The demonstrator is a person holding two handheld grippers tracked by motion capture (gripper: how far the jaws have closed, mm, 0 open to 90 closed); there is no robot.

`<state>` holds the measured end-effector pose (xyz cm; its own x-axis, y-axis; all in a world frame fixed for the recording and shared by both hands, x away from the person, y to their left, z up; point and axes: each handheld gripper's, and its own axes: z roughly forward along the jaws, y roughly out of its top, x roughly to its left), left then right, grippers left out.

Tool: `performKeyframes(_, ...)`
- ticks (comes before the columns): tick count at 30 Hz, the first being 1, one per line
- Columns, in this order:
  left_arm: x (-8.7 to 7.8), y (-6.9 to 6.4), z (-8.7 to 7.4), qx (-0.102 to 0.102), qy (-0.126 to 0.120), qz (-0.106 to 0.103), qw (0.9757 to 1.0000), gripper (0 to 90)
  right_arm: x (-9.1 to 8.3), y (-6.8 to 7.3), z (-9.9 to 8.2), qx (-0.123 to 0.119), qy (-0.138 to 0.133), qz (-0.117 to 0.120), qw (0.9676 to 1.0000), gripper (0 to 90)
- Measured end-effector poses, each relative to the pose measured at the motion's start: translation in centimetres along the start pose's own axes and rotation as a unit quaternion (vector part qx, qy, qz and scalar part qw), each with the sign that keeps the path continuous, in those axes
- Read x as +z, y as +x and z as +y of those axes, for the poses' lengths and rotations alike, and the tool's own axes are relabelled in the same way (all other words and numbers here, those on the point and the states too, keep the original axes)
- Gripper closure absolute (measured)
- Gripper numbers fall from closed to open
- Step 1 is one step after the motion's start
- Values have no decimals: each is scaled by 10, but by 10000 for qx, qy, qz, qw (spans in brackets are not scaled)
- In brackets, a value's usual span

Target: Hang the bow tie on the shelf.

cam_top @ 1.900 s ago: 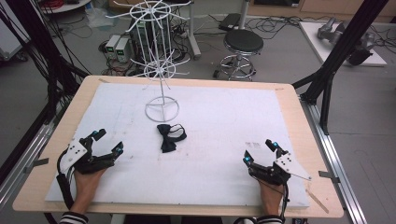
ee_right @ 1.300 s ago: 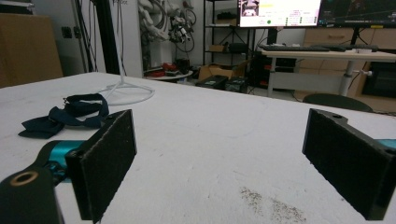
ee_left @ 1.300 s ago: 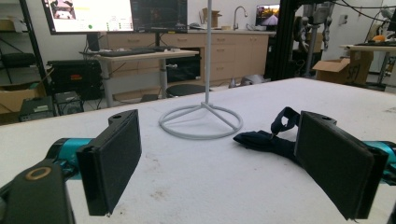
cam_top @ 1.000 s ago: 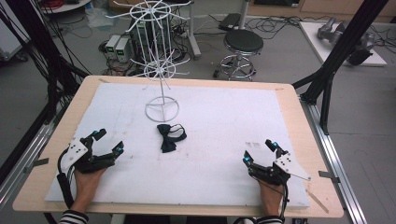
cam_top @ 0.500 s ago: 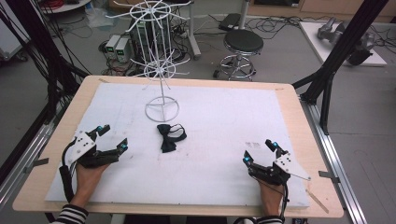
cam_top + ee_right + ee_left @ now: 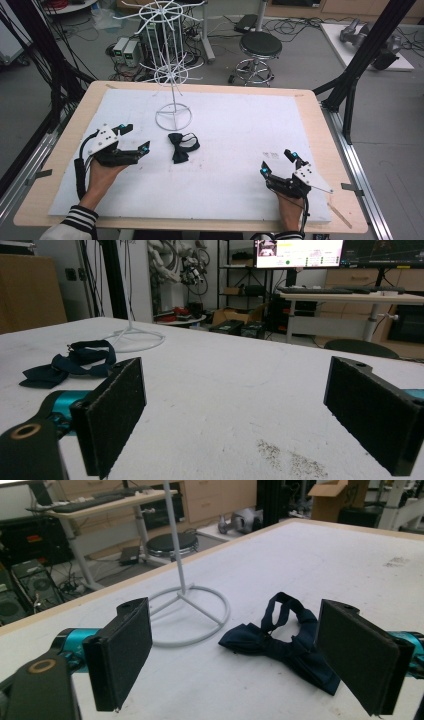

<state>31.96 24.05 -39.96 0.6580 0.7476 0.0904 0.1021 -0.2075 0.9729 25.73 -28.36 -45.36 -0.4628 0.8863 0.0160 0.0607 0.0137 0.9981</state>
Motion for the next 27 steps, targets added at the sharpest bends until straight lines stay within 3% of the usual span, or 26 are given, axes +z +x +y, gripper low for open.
performKeyframes(7, 19, -7, 11, 59, 333, -184, 9993, 156, 0, 0, 0, 7, 1, 1, 10000, 89)
performKeyframes(14, 38, -14, 21, 141, 680, -359, 9969, 157, 0, -1, 0, 8, -19, 7, 10000, 89)
performKeyframes(18, 52, -19, 26, 203, 1014, -475, 9935, 156, 0, 0, 0, 23, -18, 13, 10000, 89)
performKeyframes(22, 61, -21, 26, 237, 1200, -499, 9912, 159, 0, -1, 0, 28, -12, 9, 10000, 89)
performKeyframes(23, 67, -22, 27, 283, 1342, -488, 9894, 161, 0, -1, 0, 36, -16, 8, 10000, 89)
performKeyframes(27, 77, -24, 26, 326, 1568, -531, 9857, 171, 0, -1, 0, 43, -23, 6, 10000, 89)
